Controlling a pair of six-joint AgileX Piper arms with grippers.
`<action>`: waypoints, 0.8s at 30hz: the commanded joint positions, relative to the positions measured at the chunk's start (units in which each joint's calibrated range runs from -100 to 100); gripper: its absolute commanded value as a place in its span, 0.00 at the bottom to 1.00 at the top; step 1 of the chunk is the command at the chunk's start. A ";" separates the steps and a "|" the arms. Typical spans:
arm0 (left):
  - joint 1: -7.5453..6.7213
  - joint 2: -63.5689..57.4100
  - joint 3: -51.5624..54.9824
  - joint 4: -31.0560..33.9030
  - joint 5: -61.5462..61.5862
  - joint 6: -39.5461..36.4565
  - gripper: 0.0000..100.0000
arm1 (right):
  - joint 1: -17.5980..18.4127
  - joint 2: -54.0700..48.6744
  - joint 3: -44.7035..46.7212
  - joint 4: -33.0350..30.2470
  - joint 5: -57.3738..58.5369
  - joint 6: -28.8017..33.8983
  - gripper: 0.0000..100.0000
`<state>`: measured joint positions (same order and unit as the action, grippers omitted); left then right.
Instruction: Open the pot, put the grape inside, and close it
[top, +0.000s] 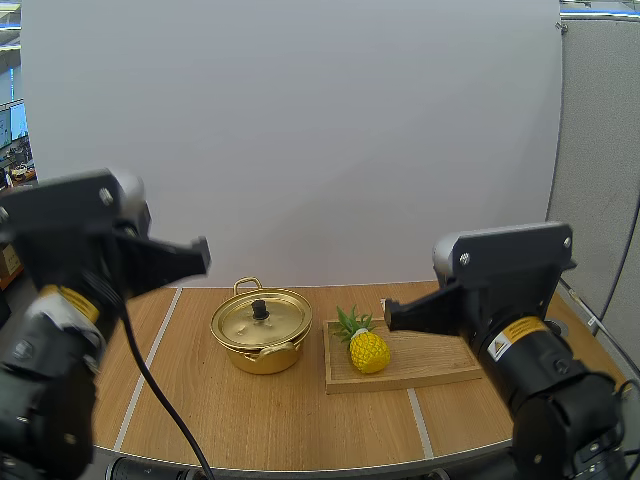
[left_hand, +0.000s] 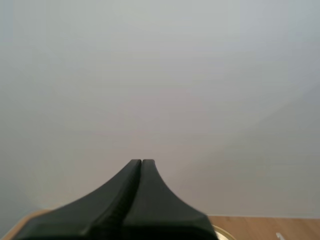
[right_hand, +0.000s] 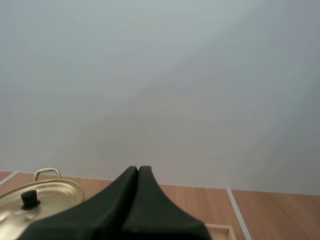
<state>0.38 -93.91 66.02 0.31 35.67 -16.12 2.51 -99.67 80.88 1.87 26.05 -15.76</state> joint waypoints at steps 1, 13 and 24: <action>0.06 -0.18 13.47 0.75 -9.08 0.33 0.00 | -0.22 -0.33 6.37 -0.54 -4.18 0.08 0.00; 0.83 -4.87 16.64 0.75 -9.08 3.08 0.00 | -0.29 -0.33 8.79 -0.54 -1.95 0.08 0.00; 0.97 -6.09 26.96 0.75 -17.39 3.62 0.00 | -0.45 -0.33 9.19 -0.54 -1.55 0.08 0.00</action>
<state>1.31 -99.67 85.25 0.31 26.70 -13.04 2.27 -99.68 89.41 1.76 24.91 -15.76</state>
